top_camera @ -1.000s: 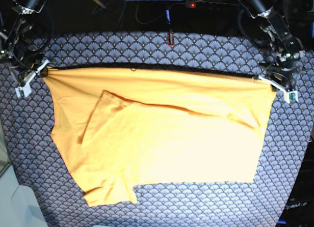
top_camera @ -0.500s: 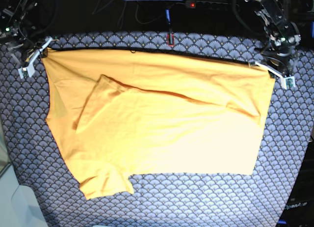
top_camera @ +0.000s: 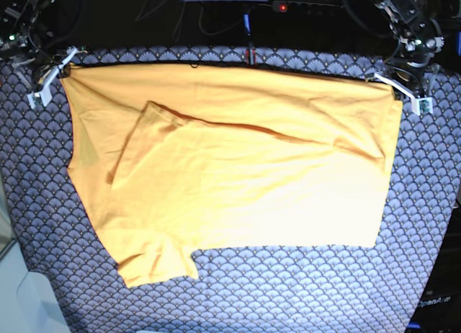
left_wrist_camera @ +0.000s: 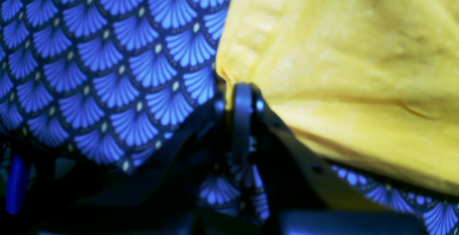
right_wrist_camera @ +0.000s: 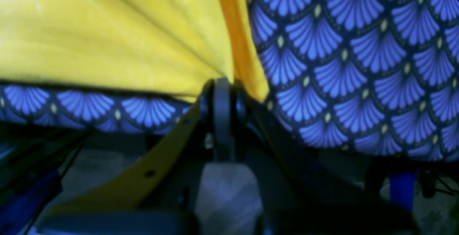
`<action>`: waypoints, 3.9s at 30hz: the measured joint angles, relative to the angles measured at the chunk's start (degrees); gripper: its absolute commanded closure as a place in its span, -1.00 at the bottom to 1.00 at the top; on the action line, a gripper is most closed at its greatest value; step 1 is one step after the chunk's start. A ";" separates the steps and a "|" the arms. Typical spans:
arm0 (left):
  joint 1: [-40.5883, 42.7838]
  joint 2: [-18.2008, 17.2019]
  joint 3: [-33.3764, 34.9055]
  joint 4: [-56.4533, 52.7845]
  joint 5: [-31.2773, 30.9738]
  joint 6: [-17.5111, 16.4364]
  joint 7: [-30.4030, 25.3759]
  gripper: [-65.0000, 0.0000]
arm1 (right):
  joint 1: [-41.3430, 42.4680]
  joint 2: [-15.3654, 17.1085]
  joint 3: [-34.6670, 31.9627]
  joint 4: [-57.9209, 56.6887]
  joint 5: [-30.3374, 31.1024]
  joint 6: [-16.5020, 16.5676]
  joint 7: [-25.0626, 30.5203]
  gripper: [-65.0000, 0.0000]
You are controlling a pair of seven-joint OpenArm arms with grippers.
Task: Fold the T-shirt properly
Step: 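Pull the gripped edge away from the shirt body with both grippers, then open both grippers and release the stretched shirt edge, then move both grippers across to the shirt's folded edge by the sleeve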
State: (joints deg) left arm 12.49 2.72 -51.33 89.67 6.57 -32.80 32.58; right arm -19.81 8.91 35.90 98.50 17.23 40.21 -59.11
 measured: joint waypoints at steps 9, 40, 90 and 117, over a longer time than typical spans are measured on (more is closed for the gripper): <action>1.64 0.00 -0.07 0.13 -0.70 0.00 -0.96 1.00 | -2.01 -0.37 -0.09 0.11 -0.07 0.02 2.93 1.00; 1.31 0.15 -2.62 0.02 -0.42 0.07 -0.87 0.17 | -3.08 -0.35 0.00 0.02 -0.04 0.00 2.51 0.28; -15.72 -4.26 -14.60 -0.52 9.88 -7.34 1.60 0.09 | 25.53 11.26 -8.72 -14.36 -0.87 -0.17 1.53 -0.17; -44.04 -11.61 1.70 -30.97 23.65 -6.80 -3.82 0.09 | 57.96 6.36 -27.30 -50.12 -24.68 -0.17 20.26 -0.17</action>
State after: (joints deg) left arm -31.55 -8.88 -49.63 58.70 30.22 -39.59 28.75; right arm 38.15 15.27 8.60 48.38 -7.44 40.03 -38.85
